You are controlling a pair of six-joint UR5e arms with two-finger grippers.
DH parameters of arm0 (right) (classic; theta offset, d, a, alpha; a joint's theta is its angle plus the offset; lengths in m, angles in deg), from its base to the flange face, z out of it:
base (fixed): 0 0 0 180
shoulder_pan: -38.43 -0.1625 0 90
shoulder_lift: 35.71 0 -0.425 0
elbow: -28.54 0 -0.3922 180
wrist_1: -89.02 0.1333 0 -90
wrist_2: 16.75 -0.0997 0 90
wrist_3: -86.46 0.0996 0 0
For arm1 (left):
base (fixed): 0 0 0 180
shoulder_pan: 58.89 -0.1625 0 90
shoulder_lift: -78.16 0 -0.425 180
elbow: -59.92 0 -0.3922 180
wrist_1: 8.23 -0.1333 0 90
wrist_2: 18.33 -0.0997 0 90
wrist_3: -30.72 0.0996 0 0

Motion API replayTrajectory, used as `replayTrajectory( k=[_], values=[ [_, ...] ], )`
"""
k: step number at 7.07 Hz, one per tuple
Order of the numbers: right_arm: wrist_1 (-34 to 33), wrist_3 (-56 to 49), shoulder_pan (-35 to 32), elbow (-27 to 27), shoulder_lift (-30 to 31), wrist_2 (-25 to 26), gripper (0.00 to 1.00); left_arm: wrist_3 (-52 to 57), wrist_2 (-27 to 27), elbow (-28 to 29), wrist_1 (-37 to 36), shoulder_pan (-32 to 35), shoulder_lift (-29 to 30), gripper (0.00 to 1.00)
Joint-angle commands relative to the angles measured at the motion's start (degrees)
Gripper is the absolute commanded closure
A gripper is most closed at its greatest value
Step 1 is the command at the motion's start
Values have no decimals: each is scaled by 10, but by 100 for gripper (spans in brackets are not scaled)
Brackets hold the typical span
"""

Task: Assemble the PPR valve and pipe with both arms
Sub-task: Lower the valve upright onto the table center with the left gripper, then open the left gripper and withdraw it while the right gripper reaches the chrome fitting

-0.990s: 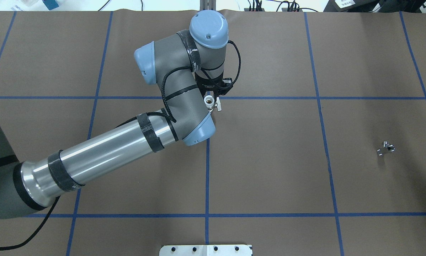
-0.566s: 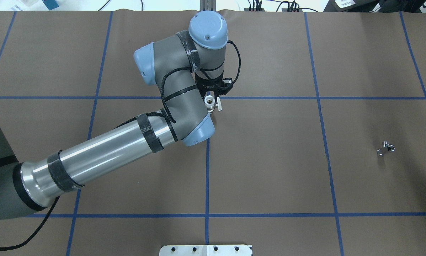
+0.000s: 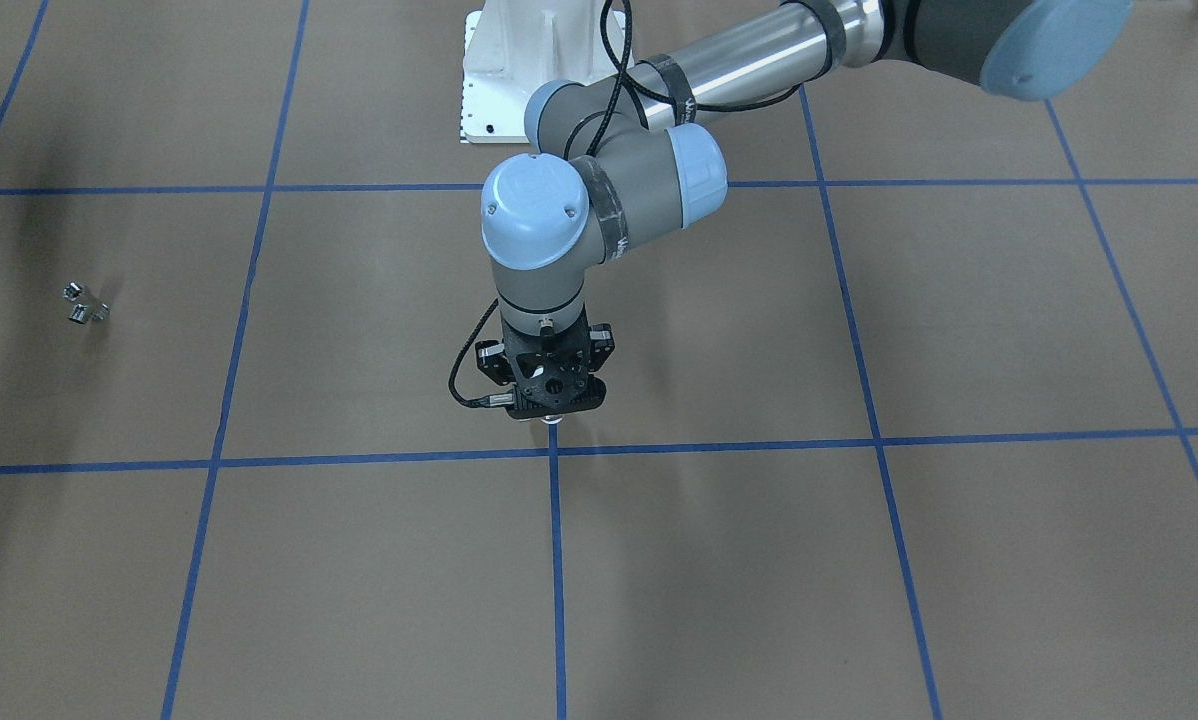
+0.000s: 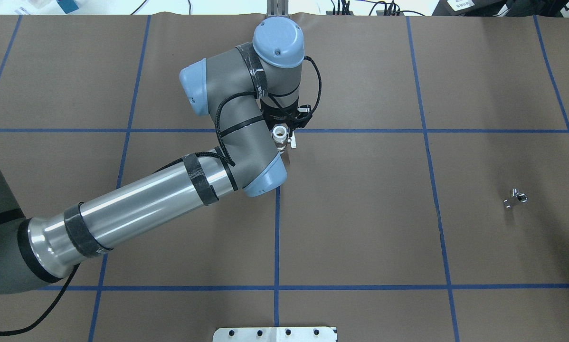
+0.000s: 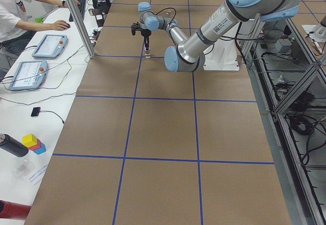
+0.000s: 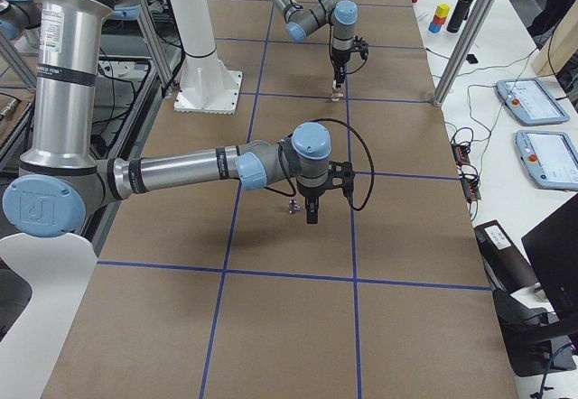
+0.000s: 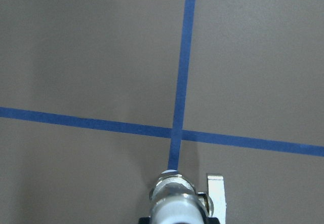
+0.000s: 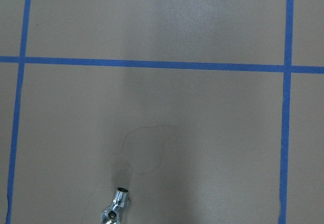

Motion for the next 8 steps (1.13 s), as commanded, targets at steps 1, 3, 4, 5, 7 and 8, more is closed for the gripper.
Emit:
replayTrajectory(
  k=[1,3,4,5,7,8],
  values=[
    [0,3,0,-1,0,0,0,0,1,-4,-4,1,0,33],
    [0,16,20,-5,-1,3,0,0,33,-86,-9,5,-36,32],
    [9,33,43,-5,-3,5,0,1,34,-185,-9,13,-106,32],
    [73,94,85,-1,-3,29,0,3,34,-297,-13,21,-197,32],
    [144,210,177,1,-1,74,0,9,36,-441,-10,42,-332,32],
    [151,212,200,13,2,86,0,9,37,-453,-10,52,-342,31]
  ],
)
